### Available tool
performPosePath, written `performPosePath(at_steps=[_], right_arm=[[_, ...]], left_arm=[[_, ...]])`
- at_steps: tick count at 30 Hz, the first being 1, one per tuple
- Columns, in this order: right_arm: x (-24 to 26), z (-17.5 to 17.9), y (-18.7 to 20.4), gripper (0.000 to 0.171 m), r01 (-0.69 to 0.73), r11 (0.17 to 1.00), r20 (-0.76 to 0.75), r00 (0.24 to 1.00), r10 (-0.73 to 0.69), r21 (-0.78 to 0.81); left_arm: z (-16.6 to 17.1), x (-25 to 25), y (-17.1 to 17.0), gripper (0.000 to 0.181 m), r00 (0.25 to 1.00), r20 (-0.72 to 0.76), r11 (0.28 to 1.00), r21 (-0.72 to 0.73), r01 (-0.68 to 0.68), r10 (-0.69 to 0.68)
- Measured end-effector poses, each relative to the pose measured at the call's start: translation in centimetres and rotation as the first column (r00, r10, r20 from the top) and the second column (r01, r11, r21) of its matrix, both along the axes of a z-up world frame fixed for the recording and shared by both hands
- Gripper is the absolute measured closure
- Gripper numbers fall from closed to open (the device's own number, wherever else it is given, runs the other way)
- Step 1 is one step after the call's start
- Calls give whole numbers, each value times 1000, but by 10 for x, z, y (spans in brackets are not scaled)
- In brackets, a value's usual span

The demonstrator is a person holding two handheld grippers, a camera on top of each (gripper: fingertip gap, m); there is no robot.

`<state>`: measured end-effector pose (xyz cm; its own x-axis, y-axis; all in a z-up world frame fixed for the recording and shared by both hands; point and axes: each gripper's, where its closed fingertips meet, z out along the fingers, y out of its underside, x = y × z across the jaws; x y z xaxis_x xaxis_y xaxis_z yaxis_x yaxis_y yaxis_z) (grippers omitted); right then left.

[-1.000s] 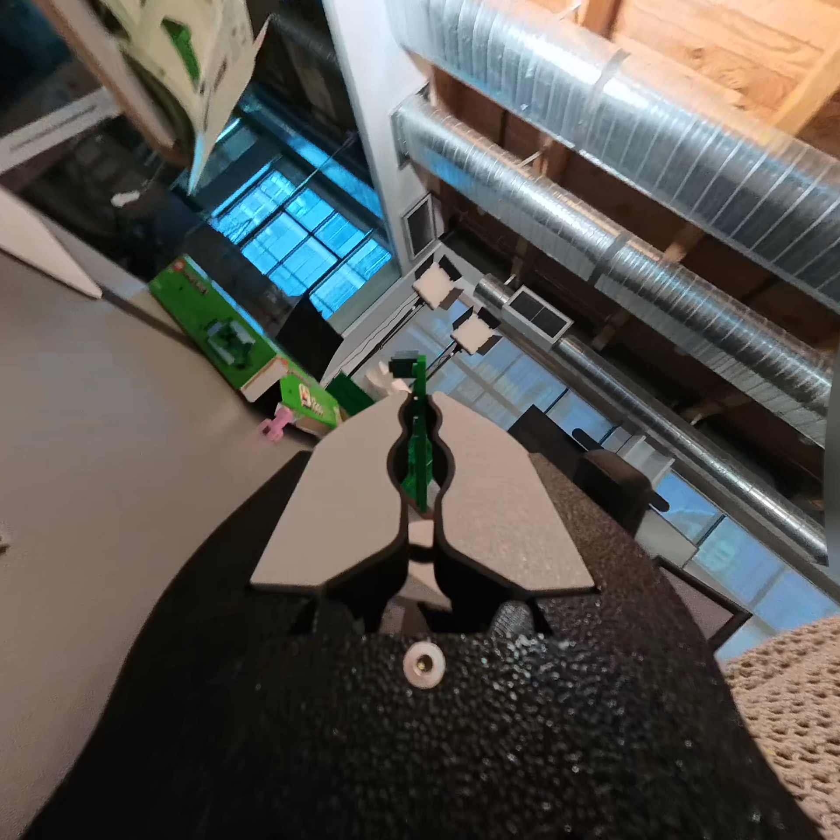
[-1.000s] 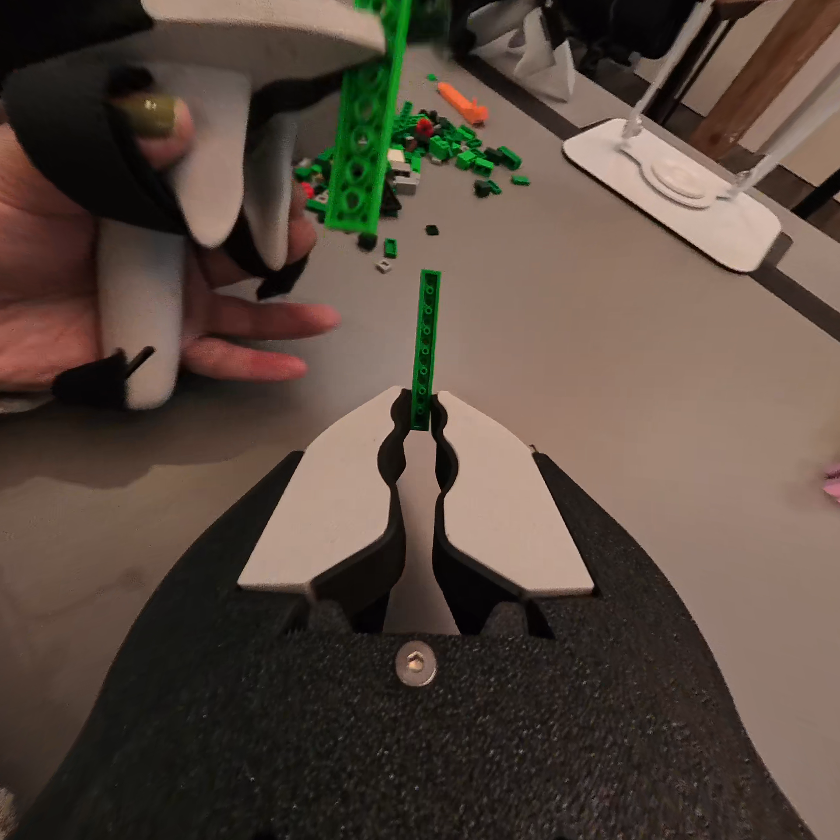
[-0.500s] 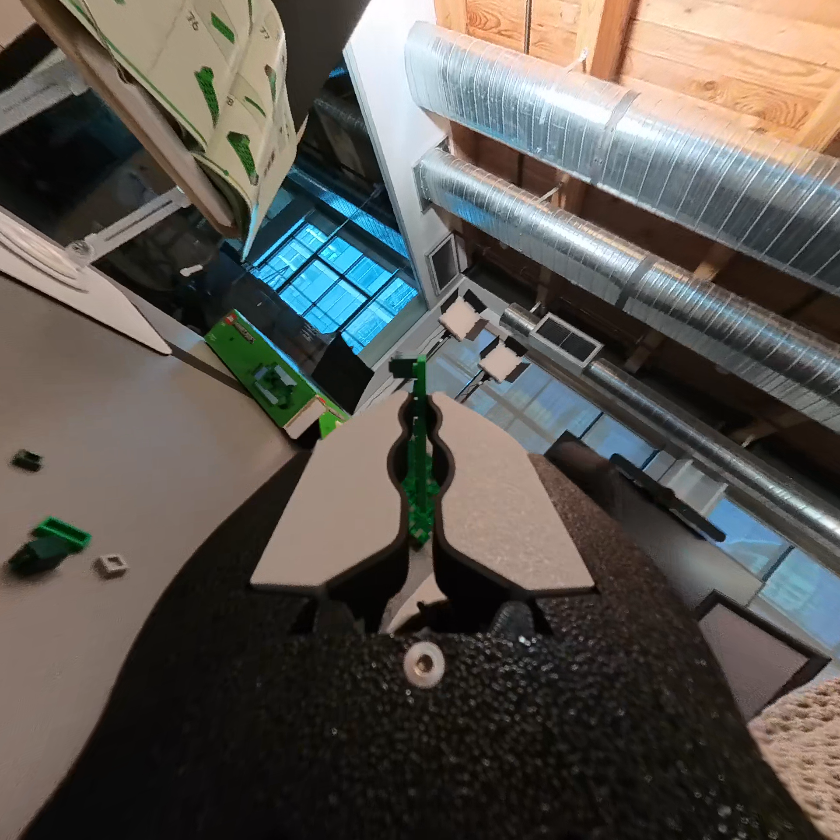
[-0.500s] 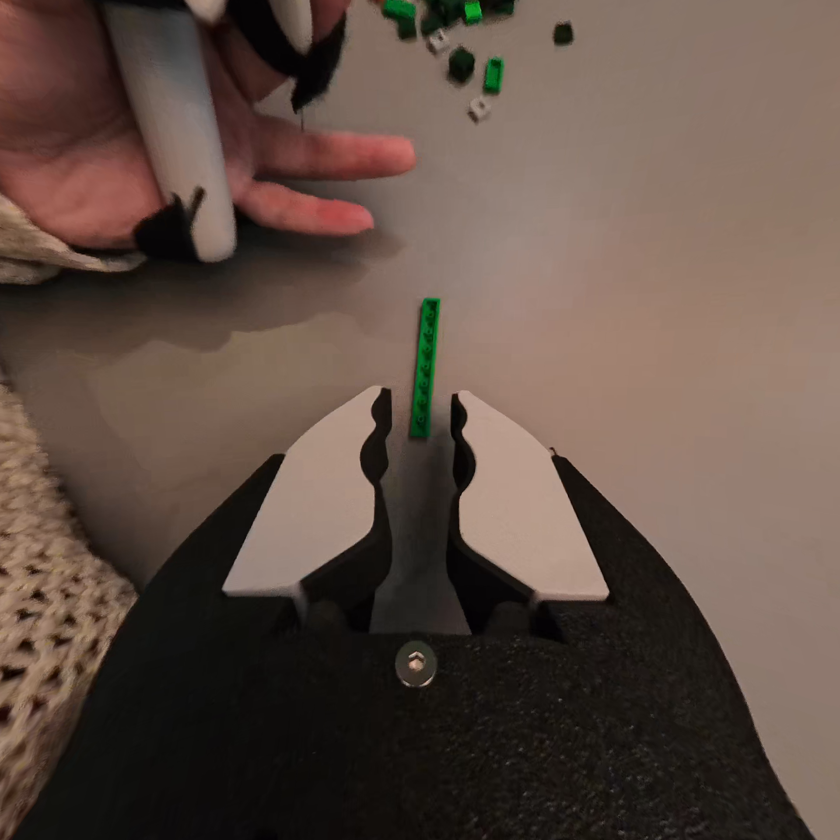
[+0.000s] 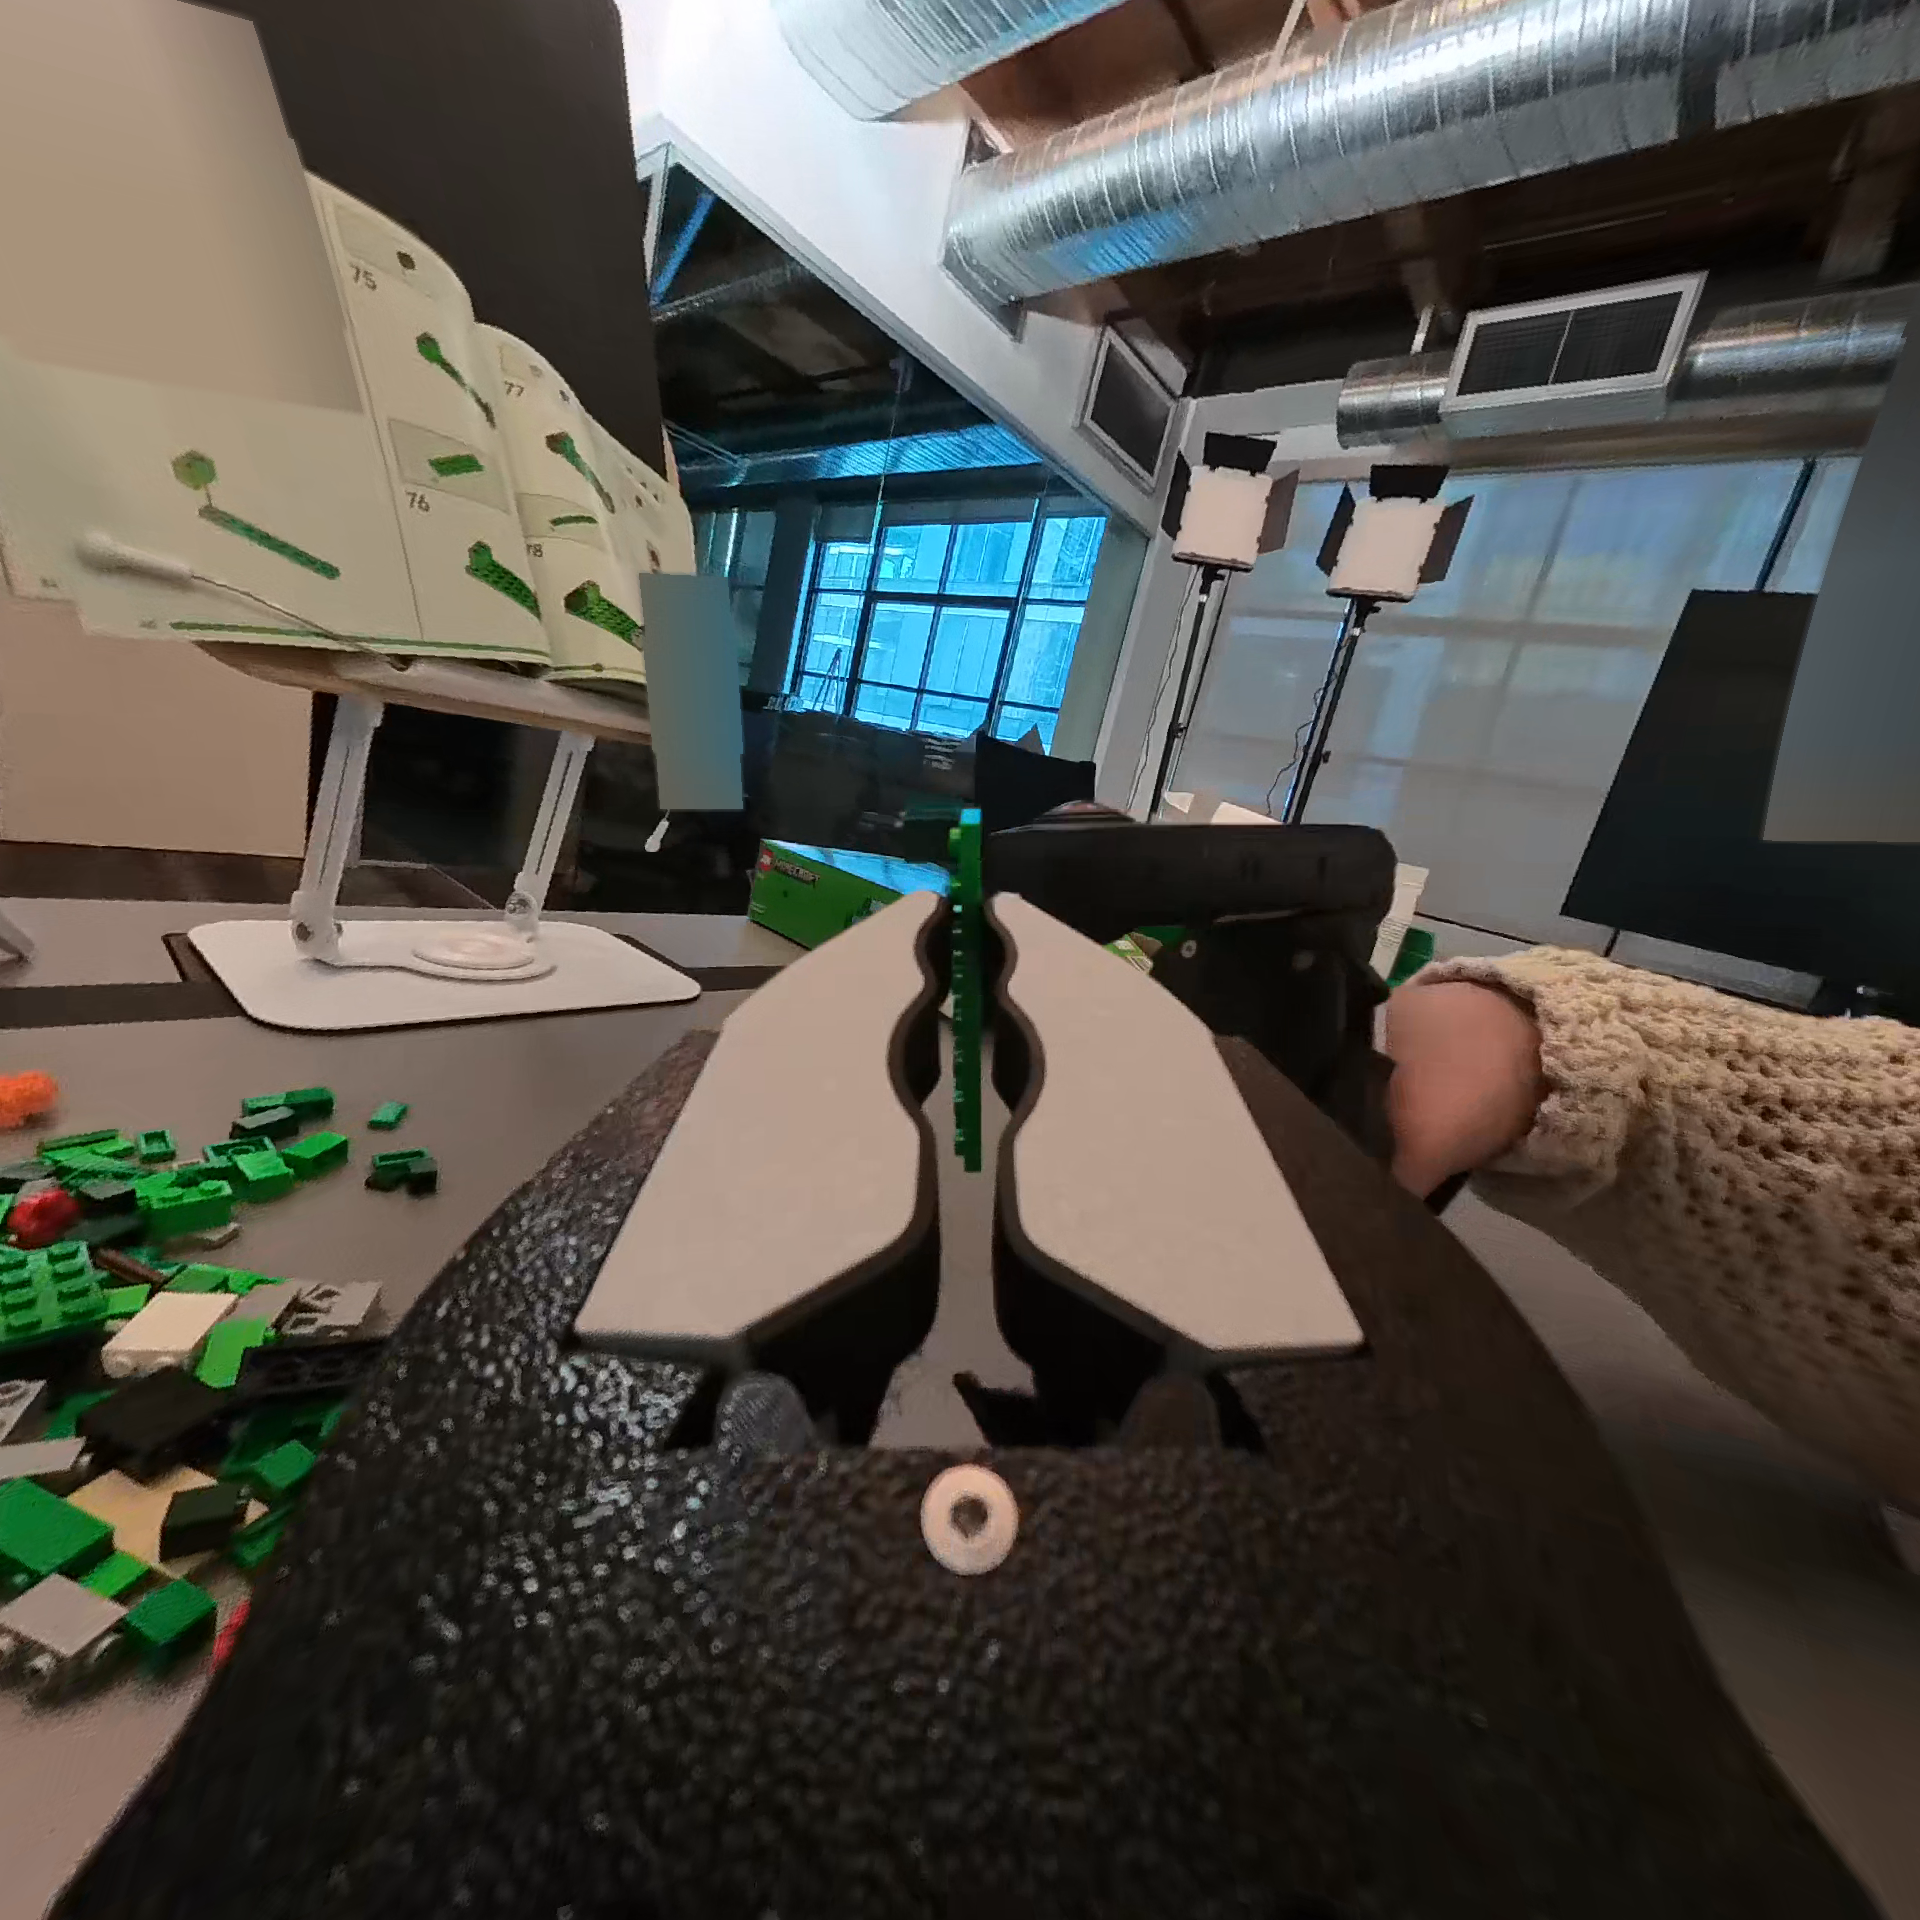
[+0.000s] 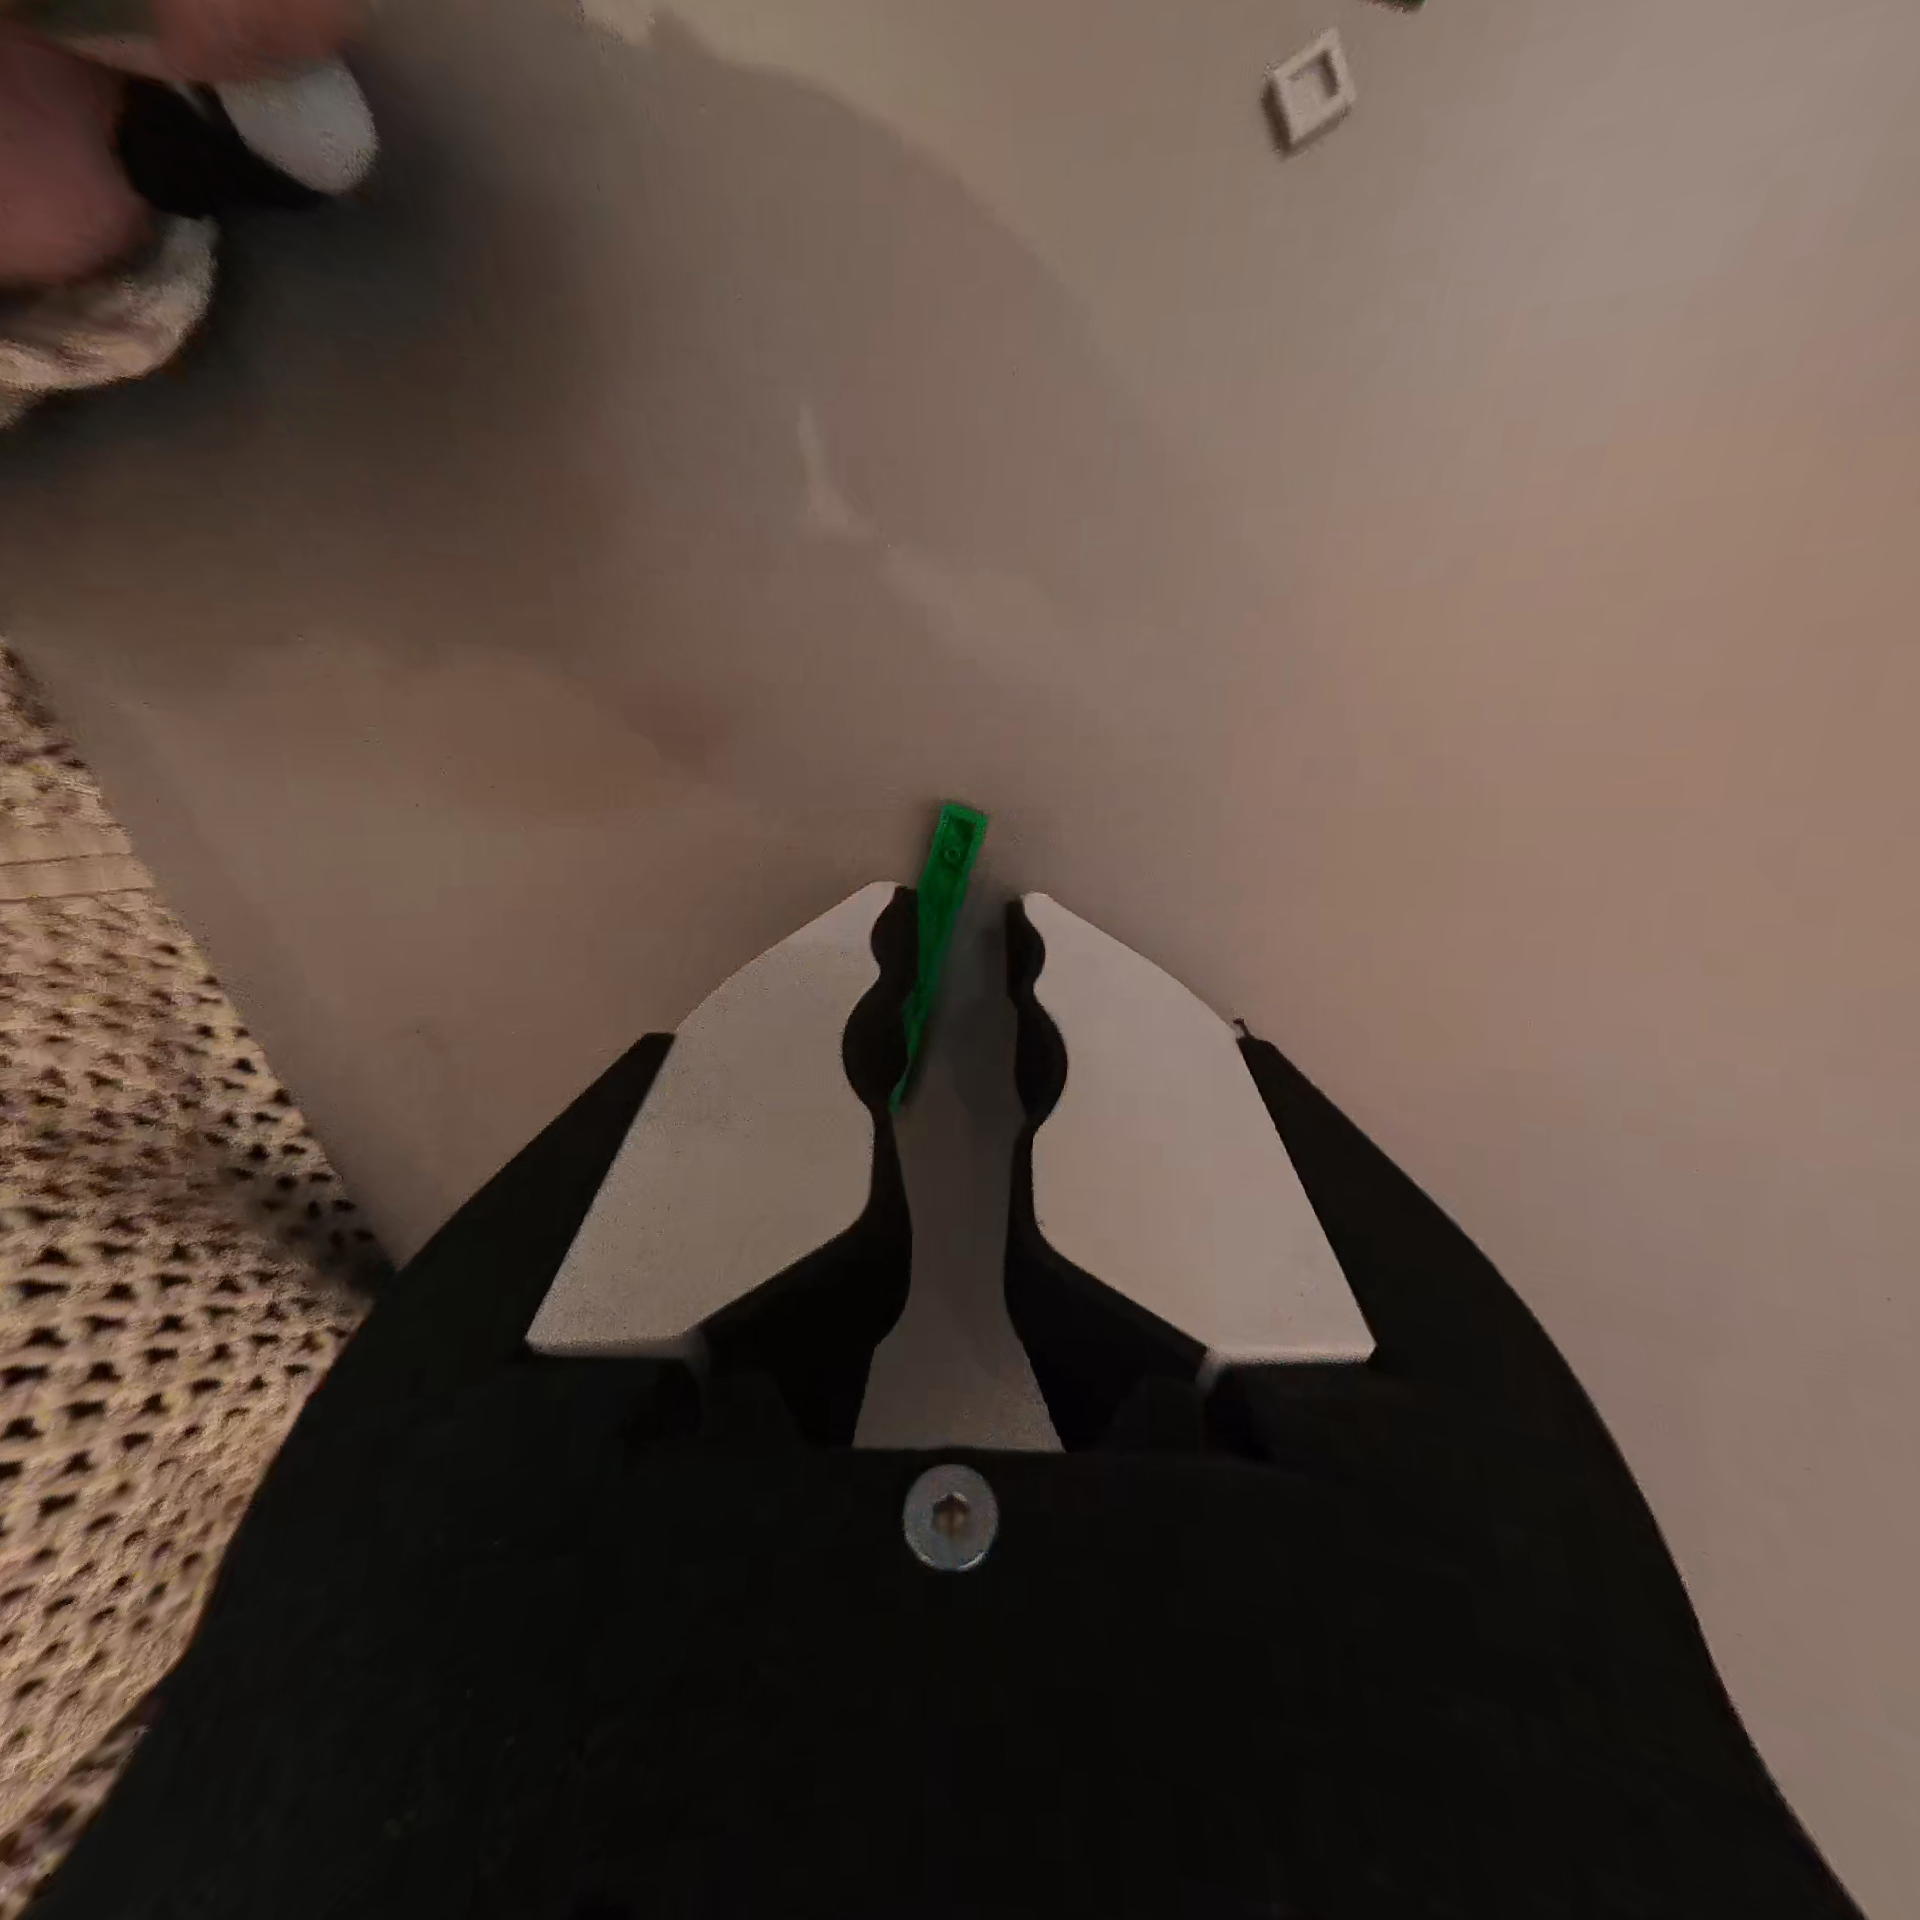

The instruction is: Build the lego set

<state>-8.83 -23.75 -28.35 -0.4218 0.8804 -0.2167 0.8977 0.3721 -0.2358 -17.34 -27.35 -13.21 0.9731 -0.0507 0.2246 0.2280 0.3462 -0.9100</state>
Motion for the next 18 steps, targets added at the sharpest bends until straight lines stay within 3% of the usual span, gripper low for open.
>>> performPosePath(at_steps=[6, 8, 11, 15, 18], right_arm=[[5, -2, -6, 153, -62, 983, 6, 998, 62, 175], [5, -3, -6, 163, -76, 970, -19, 996, 83, 232], [4, -3, -6, 163, -28, 980, -77, 996, 44, 197], [-3, 1, 1, 163, 93, 993, -285, 956, -68, 75], [-16, 22, 2, 163, 149, 989, -559, 818, -134, -20]], left_arm=[[3, 0, -3, 178, 1000, -18, 1000, 12, -16, 16], [3, 1, -3, 178, 1000, -23, 1000, 8, -17, 18], [-1, 2, -1, 178, 1000, 7, 1000, -6, 4, -4], [-12, 2, 5, 178, 996, 76, 997, -65, 48, -44], [-24, 12, 13, 178, 983, 141, 985, -106, 135, -120]])
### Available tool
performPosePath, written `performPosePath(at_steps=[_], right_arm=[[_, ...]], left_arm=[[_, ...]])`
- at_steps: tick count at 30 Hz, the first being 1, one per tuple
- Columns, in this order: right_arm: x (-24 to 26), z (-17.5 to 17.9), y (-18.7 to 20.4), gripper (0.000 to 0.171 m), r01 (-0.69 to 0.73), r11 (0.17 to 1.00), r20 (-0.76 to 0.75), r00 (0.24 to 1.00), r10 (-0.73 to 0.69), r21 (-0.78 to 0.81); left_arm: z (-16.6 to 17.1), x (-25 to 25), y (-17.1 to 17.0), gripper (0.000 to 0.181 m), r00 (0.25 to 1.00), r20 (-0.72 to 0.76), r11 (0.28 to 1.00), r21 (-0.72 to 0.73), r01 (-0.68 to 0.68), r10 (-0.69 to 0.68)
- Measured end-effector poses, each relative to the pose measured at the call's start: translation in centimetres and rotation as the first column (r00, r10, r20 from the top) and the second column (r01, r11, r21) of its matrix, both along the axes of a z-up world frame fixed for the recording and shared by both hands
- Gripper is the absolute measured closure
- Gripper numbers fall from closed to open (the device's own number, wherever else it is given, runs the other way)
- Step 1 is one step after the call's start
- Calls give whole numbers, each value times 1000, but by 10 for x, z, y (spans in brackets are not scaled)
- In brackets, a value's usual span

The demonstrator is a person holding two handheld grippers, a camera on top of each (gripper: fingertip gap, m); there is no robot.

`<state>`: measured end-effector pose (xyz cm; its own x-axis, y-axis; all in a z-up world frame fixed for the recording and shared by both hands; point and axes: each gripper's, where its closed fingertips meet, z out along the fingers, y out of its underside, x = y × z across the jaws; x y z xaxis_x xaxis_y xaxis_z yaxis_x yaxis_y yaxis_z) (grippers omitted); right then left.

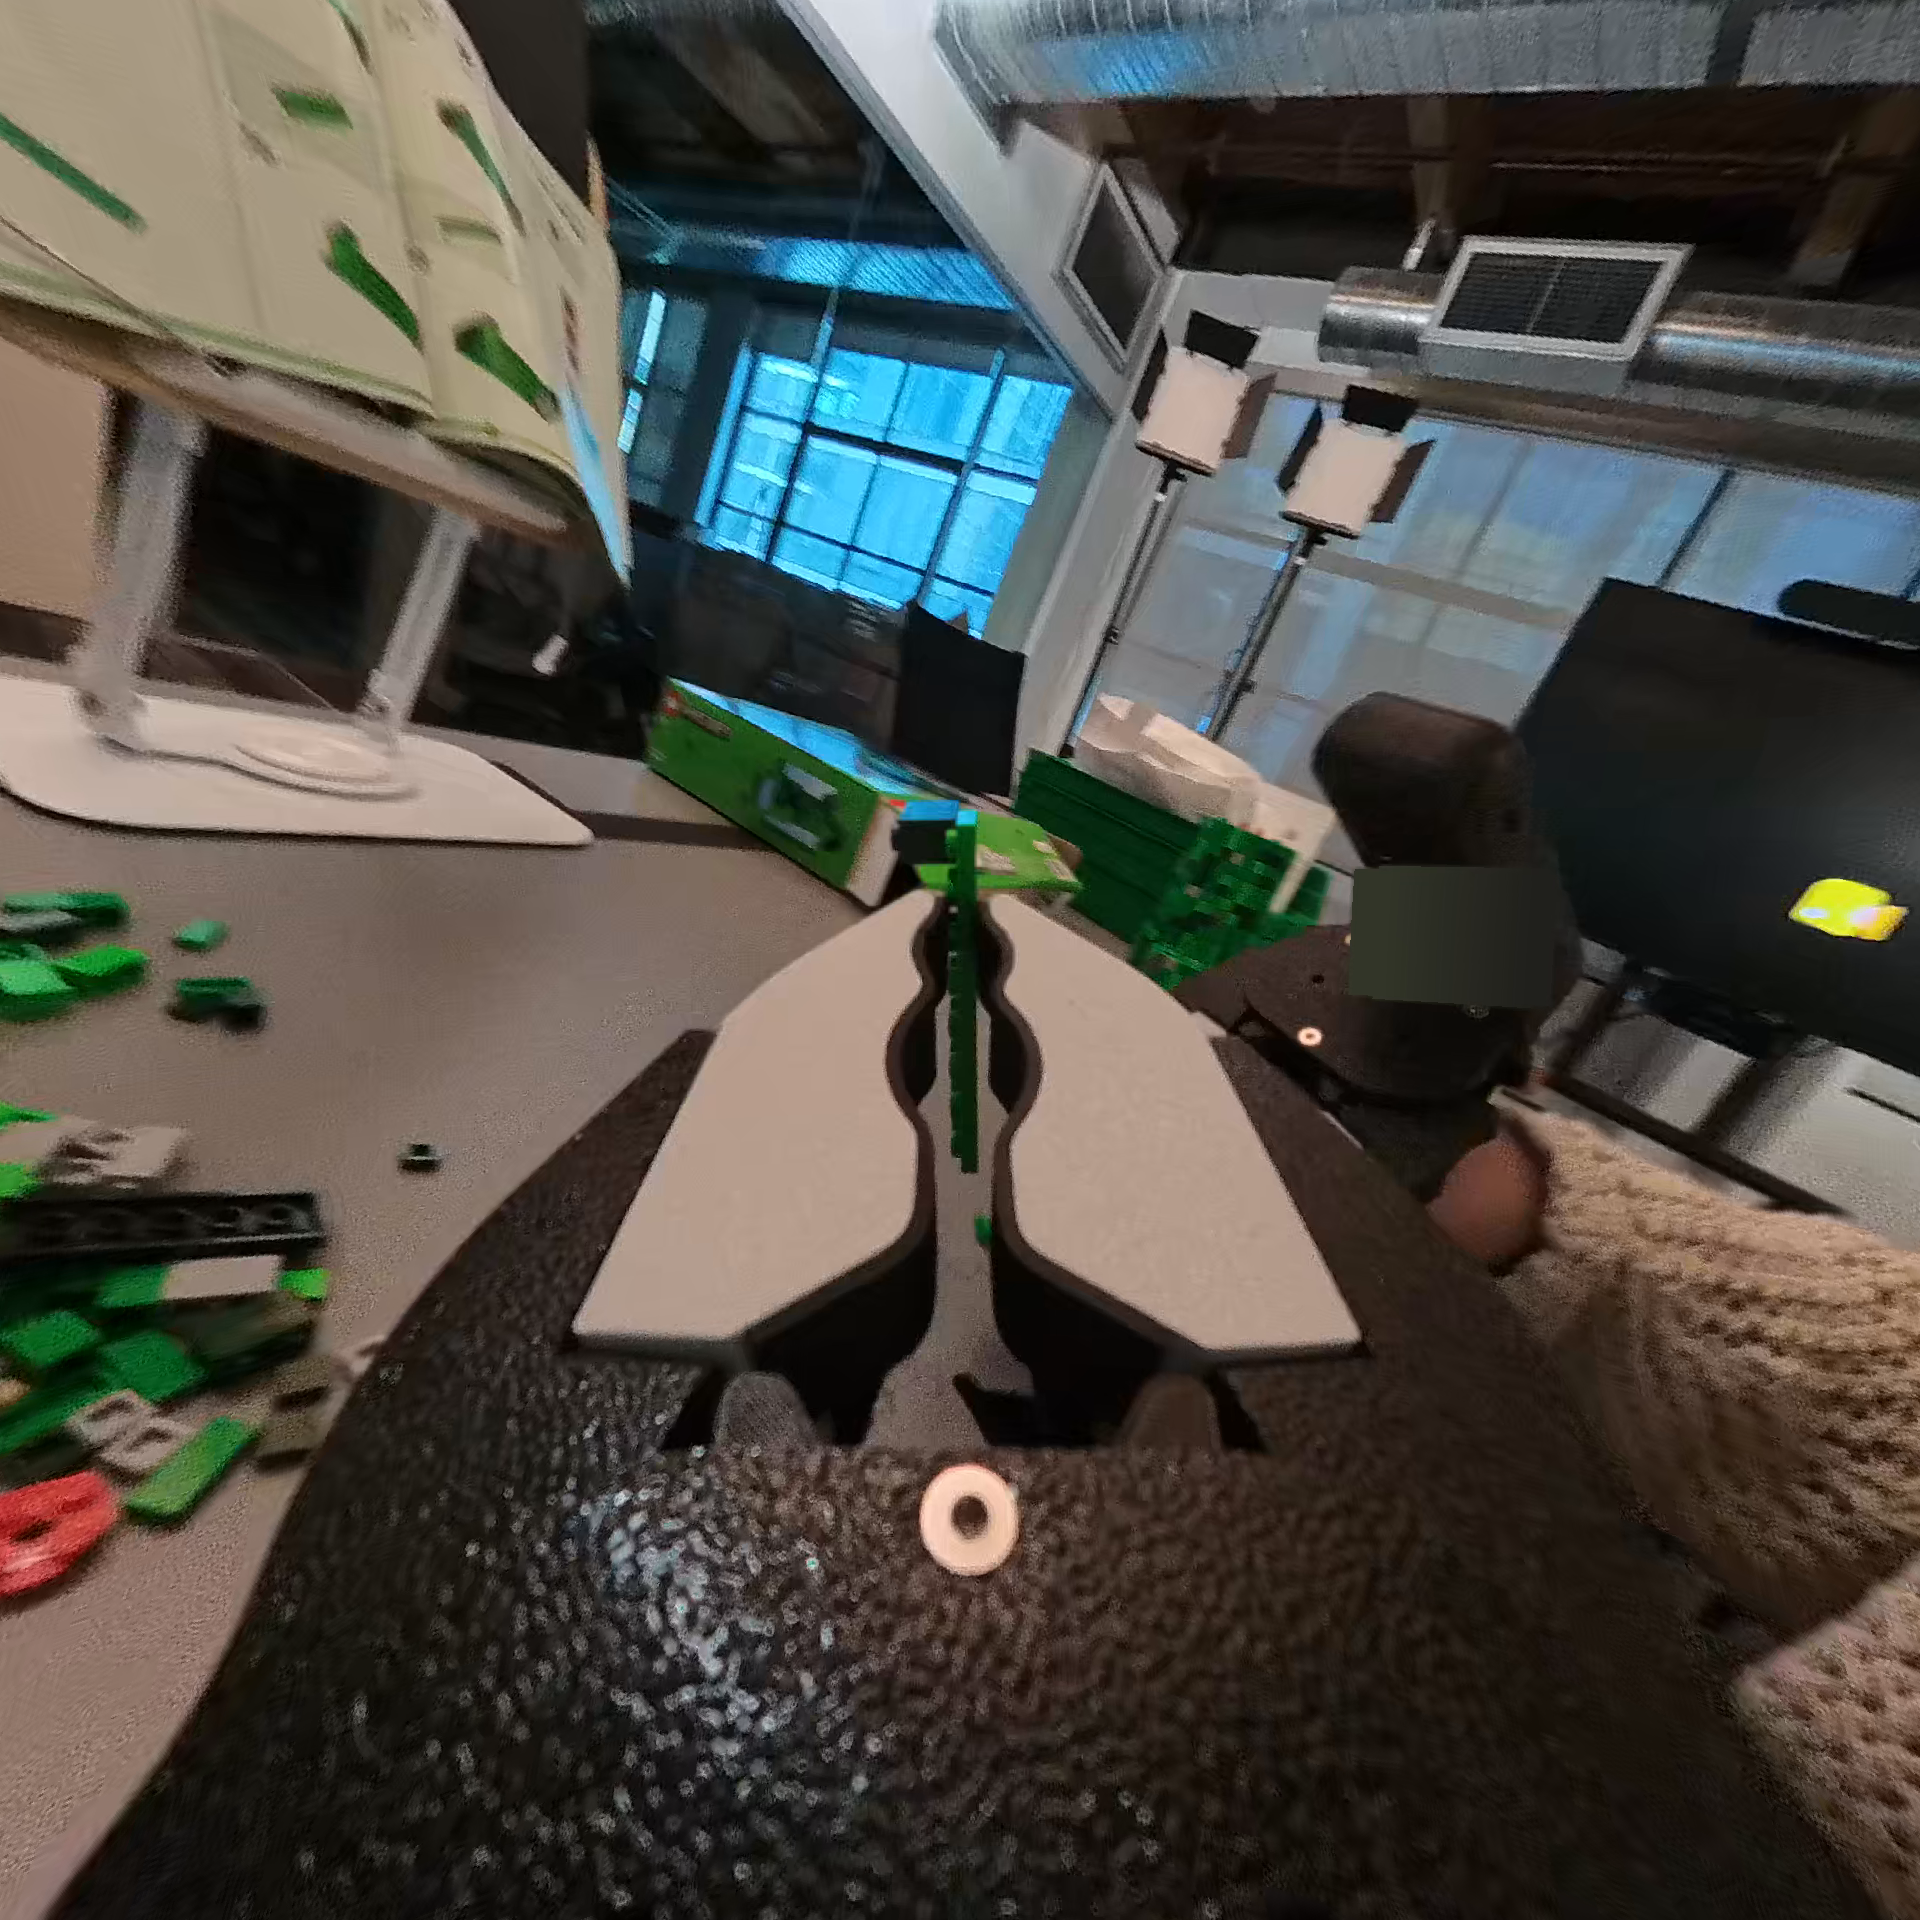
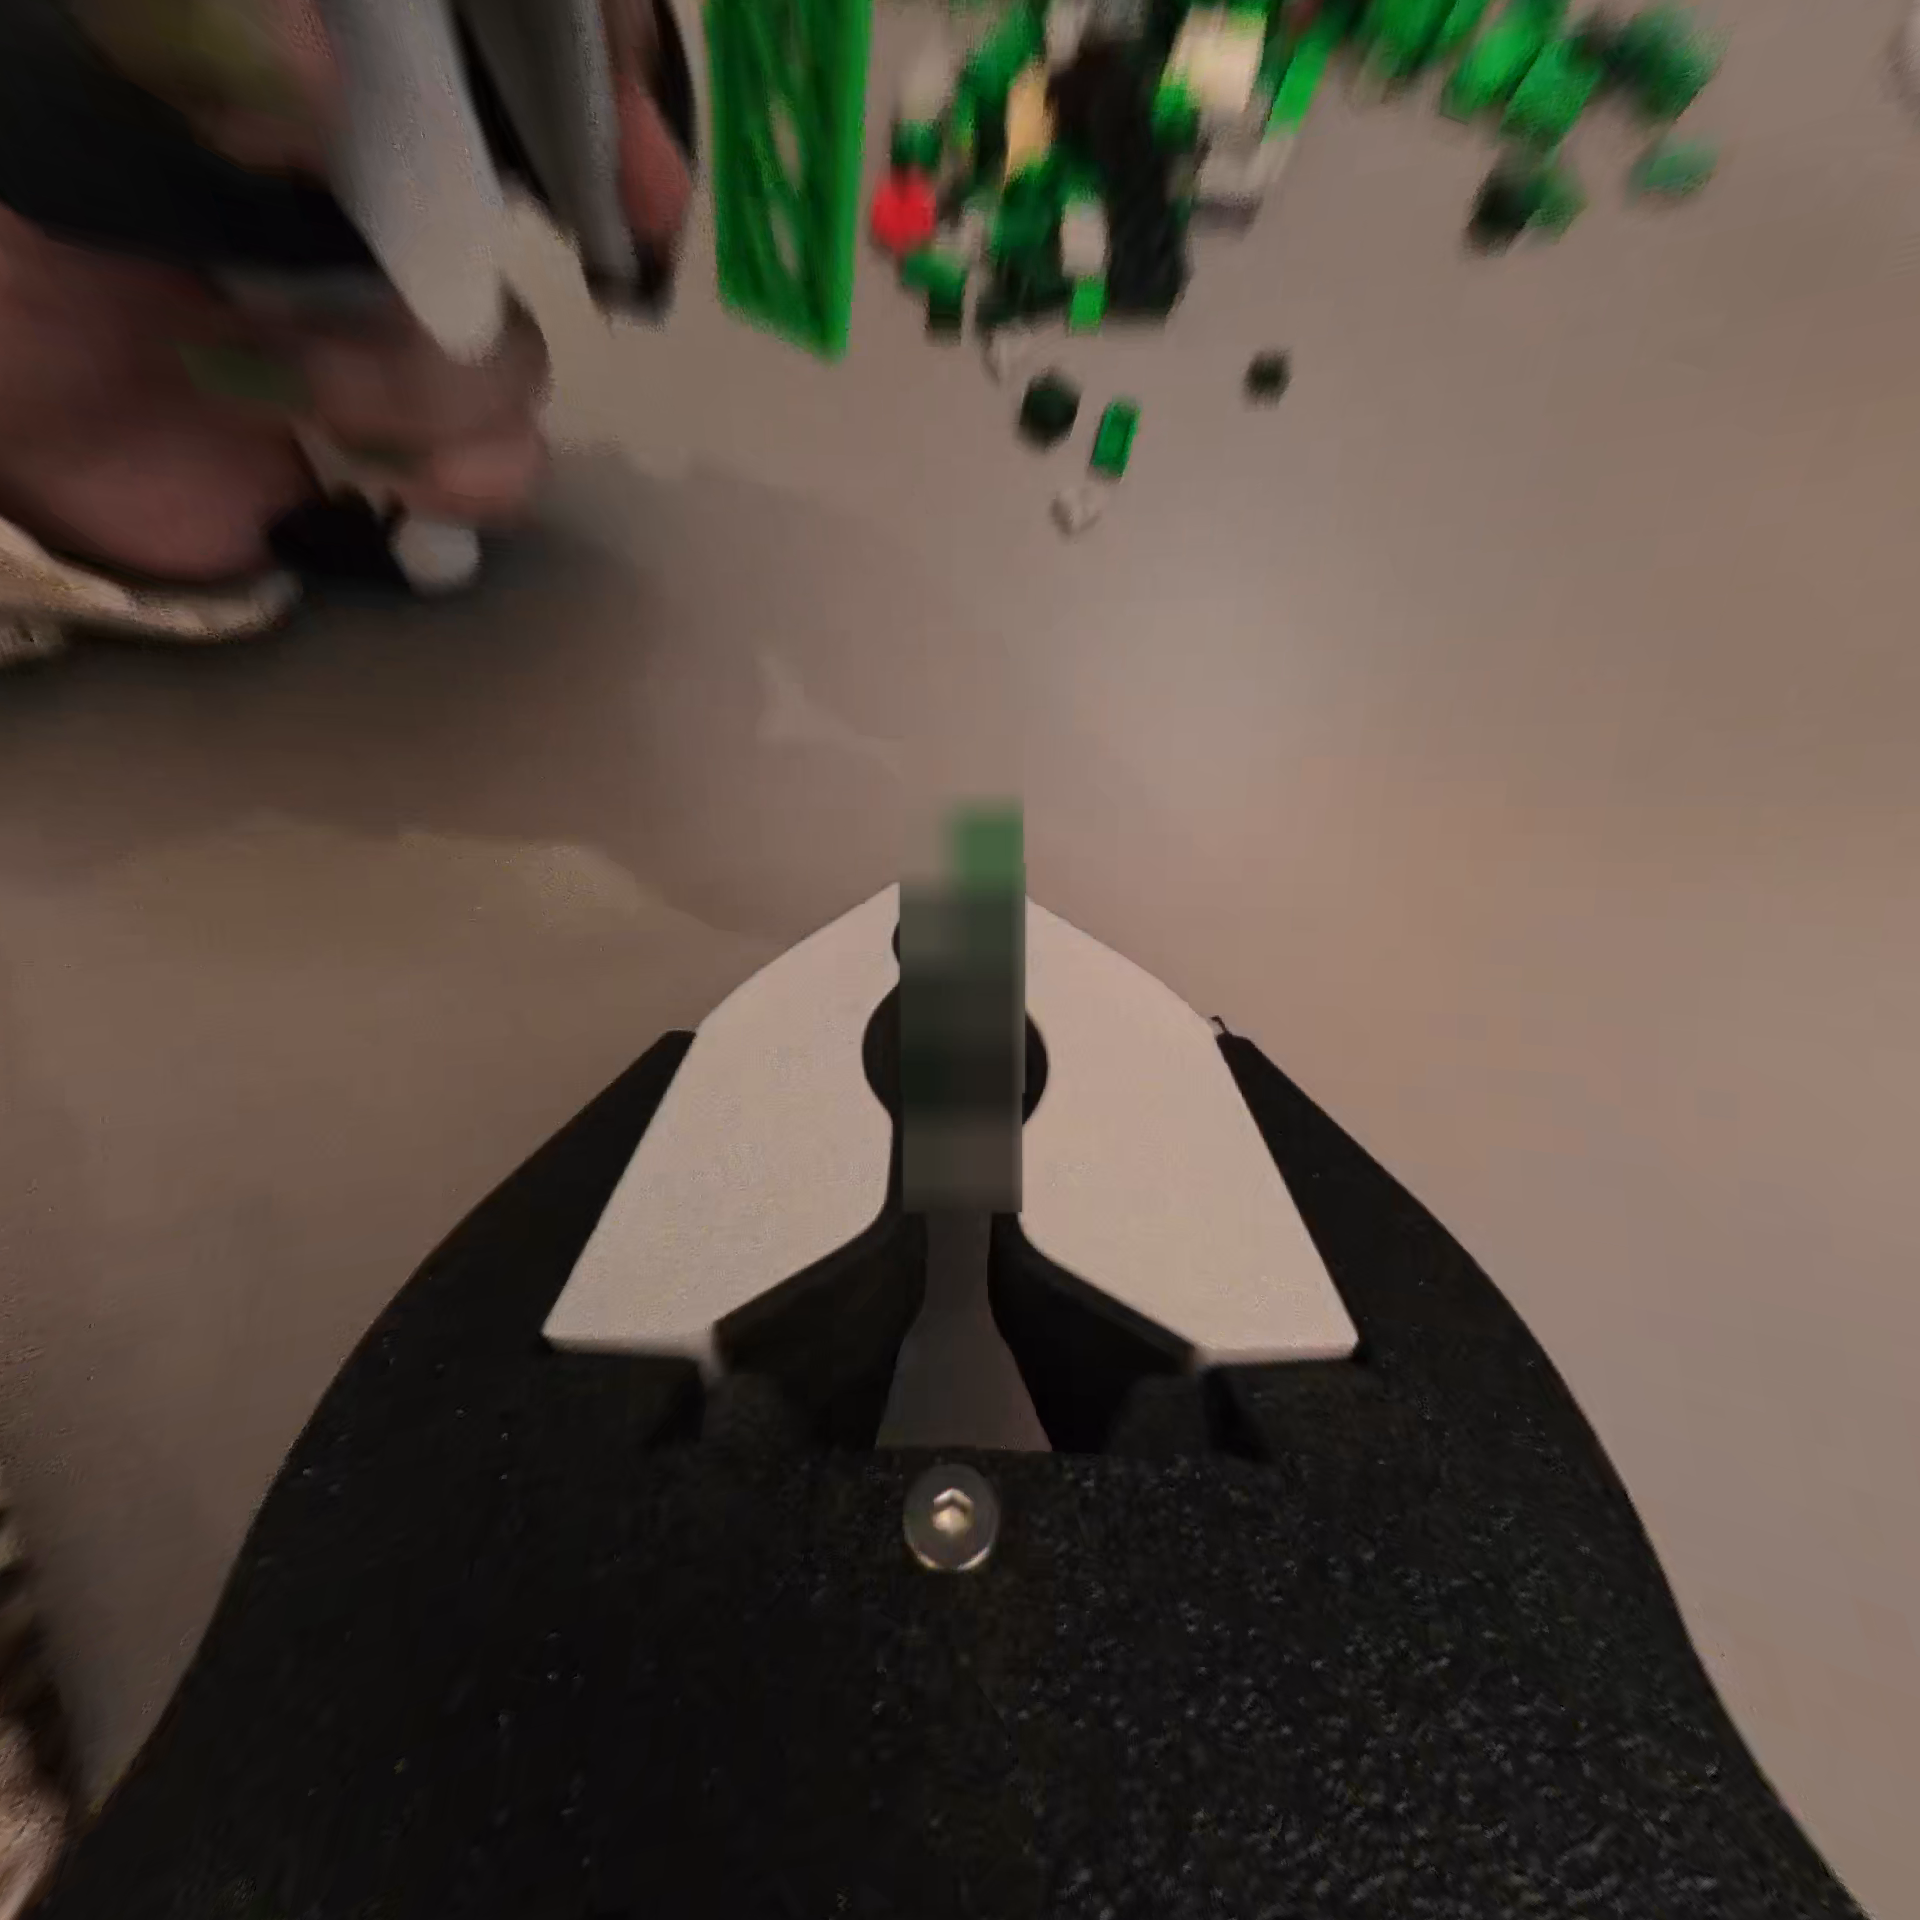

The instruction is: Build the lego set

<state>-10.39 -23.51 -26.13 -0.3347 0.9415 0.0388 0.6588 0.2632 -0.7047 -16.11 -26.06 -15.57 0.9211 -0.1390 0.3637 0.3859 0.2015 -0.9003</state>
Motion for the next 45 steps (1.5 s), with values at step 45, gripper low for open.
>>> performPosePath(at_steps=[45], right_arm=[[-2, 77, -51, 163, -184, 962, -46, 983, 178, -203]], left_arm=[[-60, 88, 26, 178, 839, -453, 907, -406, 107, -302]])
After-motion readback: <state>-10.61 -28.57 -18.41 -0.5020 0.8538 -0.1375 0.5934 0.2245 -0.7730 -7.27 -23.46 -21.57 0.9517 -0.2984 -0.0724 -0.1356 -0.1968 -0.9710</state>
